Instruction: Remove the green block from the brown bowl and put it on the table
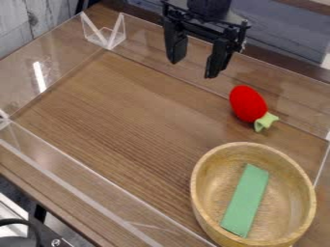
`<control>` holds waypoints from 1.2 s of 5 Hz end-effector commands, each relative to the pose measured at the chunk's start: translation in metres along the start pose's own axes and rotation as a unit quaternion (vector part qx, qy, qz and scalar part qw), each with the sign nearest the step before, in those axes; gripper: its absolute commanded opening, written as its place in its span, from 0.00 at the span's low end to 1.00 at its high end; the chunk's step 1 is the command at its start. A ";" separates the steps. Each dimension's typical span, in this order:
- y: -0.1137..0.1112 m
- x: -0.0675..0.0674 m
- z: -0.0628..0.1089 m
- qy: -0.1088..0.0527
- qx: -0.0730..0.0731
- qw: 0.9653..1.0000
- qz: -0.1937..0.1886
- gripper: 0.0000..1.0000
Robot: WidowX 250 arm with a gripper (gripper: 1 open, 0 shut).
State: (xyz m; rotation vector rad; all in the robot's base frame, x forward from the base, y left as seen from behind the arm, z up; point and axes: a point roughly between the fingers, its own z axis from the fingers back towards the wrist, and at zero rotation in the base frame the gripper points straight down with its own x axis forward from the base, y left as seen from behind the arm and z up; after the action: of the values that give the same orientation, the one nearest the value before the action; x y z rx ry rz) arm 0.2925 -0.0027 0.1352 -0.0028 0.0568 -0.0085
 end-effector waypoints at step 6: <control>-0.118 -0.066 -0.016 -0.003 -0.035 0.997 -0.067 1.00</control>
State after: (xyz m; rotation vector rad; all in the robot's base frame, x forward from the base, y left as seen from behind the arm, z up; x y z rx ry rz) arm 0.2227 -0.1190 0.1118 -0.0607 0.0952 -0.1434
